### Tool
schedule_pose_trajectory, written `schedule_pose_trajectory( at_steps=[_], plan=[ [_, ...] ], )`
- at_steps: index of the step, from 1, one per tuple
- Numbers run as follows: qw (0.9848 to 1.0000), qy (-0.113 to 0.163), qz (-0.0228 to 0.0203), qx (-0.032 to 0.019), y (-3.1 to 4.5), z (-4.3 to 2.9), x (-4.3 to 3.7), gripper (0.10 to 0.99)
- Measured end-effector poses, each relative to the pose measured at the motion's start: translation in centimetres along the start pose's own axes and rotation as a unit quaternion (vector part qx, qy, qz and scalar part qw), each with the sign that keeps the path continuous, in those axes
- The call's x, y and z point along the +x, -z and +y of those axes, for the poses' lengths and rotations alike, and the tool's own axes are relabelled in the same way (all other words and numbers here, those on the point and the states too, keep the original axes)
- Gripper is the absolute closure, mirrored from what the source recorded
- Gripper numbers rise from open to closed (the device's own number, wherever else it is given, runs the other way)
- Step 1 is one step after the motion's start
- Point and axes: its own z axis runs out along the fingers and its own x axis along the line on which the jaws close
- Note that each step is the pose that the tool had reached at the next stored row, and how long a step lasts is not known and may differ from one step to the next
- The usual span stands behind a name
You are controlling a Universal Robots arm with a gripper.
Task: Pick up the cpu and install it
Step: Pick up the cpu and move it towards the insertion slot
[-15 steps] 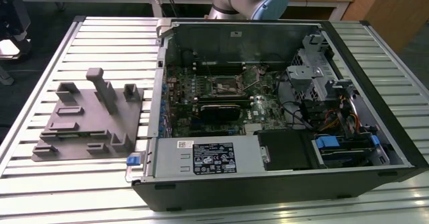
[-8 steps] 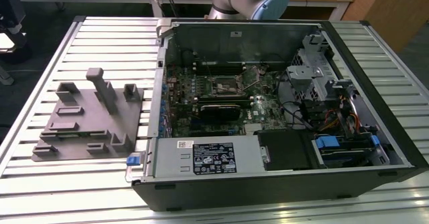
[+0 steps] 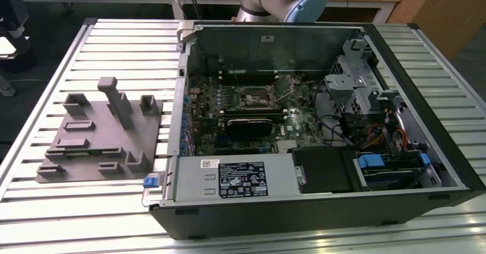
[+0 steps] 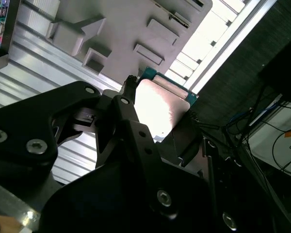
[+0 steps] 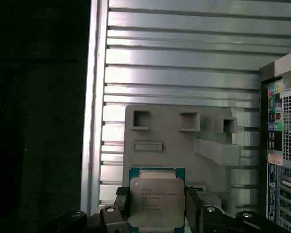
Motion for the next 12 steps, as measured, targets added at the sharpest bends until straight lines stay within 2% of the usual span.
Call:
schedule_pose_trajectory(
  at_steps=[12],
  plan=[
    [1.0000, 0.000, 0.0000, 0.0000, -0.04, -0.04, -1.49, 0.541]
  ],
)
